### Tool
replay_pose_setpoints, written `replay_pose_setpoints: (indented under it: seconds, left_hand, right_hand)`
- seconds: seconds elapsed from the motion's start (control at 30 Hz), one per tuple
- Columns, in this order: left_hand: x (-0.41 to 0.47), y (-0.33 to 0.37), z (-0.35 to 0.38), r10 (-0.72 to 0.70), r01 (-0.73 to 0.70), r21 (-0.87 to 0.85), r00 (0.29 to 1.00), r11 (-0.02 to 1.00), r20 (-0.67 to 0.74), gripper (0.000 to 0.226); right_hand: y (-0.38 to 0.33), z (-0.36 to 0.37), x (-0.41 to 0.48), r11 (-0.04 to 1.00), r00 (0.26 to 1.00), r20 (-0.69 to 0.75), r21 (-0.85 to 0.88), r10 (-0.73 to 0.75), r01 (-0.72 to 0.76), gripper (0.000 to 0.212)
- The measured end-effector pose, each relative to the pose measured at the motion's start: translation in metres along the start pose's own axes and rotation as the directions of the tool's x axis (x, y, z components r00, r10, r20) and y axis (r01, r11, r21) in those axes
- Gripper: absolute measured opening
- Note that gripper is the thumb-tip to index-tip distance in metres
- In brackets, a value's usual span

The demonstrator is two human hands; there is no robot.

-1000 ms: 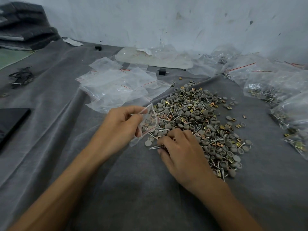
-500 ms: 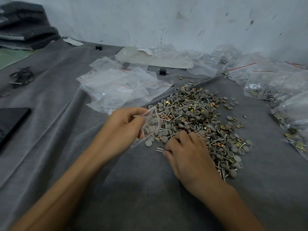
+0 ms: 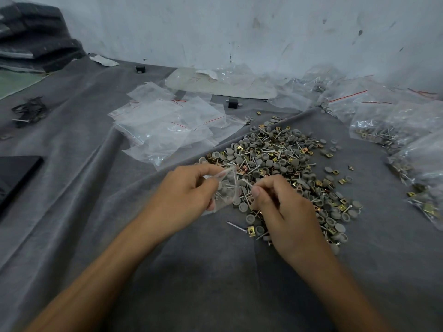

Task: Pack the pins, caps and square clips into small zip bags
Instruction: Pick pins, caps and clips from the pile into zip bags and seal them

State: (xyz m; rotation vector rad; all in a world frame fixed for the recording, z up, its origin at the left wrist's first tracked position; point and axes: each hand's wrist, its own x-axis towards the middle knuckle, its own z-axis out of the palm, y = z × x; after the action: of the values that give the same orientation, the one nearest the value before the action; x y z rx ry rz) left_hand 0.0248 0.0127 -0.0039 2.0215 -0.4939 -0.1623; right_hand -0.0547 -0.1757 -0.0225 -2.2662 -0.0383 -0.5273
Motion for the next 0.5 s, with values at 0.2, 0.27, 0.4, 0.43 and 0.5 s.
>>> replay_pose_setpoints:
  seconds: [0.2,0.27,0.4,0.43,0.5]
  left_hand:
    - [-0.0031,0.0013,0.0062,0.085,-0.089,0.085,0.995,0.992,0.057,0.033]
    - [-0.0040,0.0022,0.0069,0.093,-0.100,0.099,0.993,0.990,0.069,0.033]
    - [-0.0042,0.0011,0.0093,0.083,-0.089,0.070,0.993,0.994,0.078,0.023]
    - [-0.0041,0.0003,0.0096,0.083,-0.088,0.065,0.993,0.994,0.078,0.024]
    - [-0.0035,-0.0012,0.0096,0.088,-0.093,0.058,0.993,0.994,0.084,0.026]
  right_hand:
    - [0.0007,0.0065,-0.0025,1.000,1.000,0.019,-0.005,-0.015,0.015,0.005]
    - [0.0017,0.0085,-0.0021,0.999,1.000,0.020,-0.034,-0.024,0.024,0.007]
    - [0.0016,0.0095,-0.0021,0.996,0.998,0.005,-0.060,-0.065,0.065,0.009]
    - [0.0011,0.0095,-0.0022,0.996,0.997,0.002,-0.055,-0.071,0.071,0.010]
    - [-0.0005,0.0094,-0.0024,0.998,0.998,0.001,-0.025,-0.065,0.065,0.014]
